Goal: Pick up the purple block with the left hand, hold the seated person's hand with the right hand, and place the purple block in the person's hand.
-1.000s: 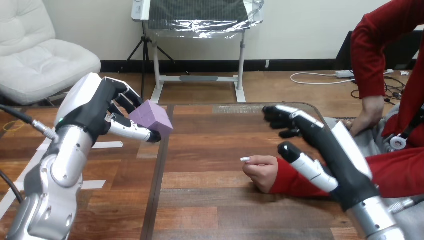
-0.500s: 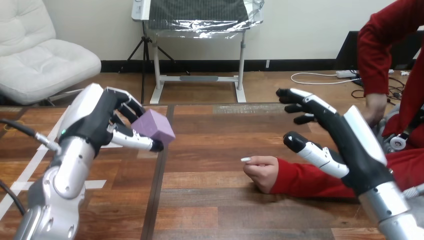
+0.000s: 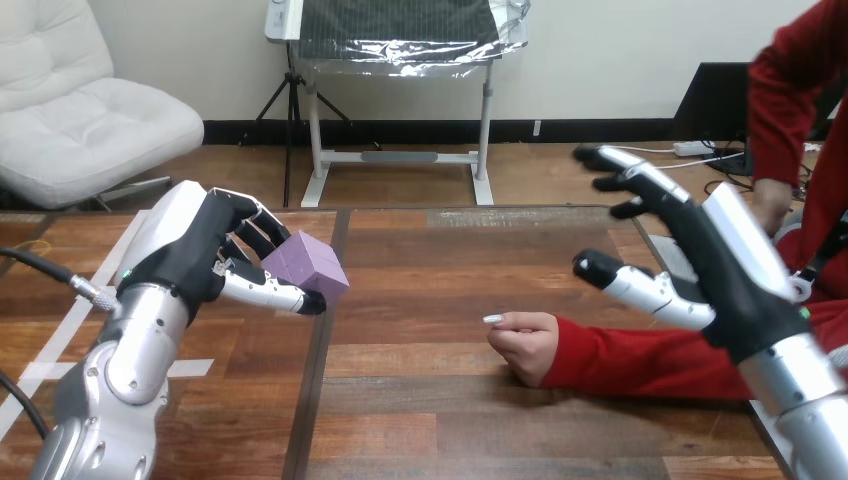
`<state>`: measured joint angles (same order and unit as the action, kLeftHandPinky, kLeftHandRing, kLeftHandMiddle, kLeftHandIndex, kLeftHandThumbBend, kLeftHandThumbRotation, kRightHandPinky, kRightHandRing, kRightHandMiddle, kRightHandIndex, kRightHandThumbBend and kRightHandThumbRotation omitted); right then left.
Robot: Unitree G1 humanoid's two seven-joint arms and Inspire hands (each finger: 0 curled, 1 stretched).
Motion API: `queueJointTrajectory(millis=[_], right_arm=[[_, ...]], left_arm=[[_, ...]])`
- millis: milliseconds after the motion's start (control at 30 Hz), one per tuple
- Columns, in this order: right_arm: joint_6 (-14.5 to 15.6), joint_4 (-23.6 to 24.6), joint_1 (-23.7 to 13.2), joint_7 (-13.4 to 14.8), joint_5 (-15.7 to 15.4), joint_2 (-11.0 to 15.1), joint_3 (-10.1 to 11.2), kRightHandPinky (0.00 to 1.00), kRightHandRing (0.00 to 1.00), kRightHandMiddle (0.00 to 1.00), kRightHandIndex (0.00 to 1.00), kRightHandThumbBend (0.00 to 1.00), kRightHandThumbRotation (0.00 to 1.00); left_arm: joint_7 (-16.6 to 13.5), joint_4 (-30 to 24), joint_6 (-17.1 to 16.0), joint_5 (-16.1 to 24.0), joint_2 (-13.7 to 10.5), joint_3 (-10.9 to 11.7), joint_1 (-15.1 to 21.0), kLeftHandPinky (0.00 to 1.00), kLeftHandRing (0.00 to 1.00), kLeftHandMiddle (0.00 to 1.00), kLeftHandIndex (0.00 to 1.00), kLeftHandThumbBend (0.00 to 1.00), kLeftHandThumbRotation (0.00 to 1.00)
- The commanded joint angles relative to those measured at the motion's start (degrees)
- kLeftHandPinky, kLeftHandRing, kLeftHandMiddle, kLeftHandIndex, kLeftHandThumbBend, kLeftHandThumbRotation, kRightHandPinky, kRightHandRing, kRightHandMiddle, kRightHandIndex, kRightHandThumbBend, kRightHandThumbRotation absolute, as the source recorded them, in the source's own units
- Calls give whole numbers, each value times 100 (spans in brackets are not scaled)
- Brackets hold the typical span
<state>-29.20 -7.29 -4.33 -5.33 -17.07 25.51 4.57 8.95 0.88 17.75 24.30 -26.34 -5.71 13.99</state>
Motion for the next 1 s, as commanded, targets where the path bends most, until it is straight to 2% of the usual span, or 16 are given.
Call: queueJointTrajectory(millis=[0,333,733,967], right_arm=[[-77,-175,-649,201,-197,336,170,70,84,90,90,98,93],[-57,-541,-949,117,-340,719,90,68,86,91,91,100,90],[-427,-1325,-1343,-59,-379,1087,-130,68,86,90,90,100,80],[-517,-1742,-1569,-266,-417,1255,-255,68,88,91,91,100,76]], left_arm=[[10,-93,-68,-5,-65,89,322,30,35,41,41,81,0],[18,-86,-103,-3,-57,85,334,30,35,41,42,81,0],[34,-66,-156,-54,-51,98,361,31,36,41,41,82,0],[13,-32,-281,-133,-38,130,365,30,35,40,41,82,0]])
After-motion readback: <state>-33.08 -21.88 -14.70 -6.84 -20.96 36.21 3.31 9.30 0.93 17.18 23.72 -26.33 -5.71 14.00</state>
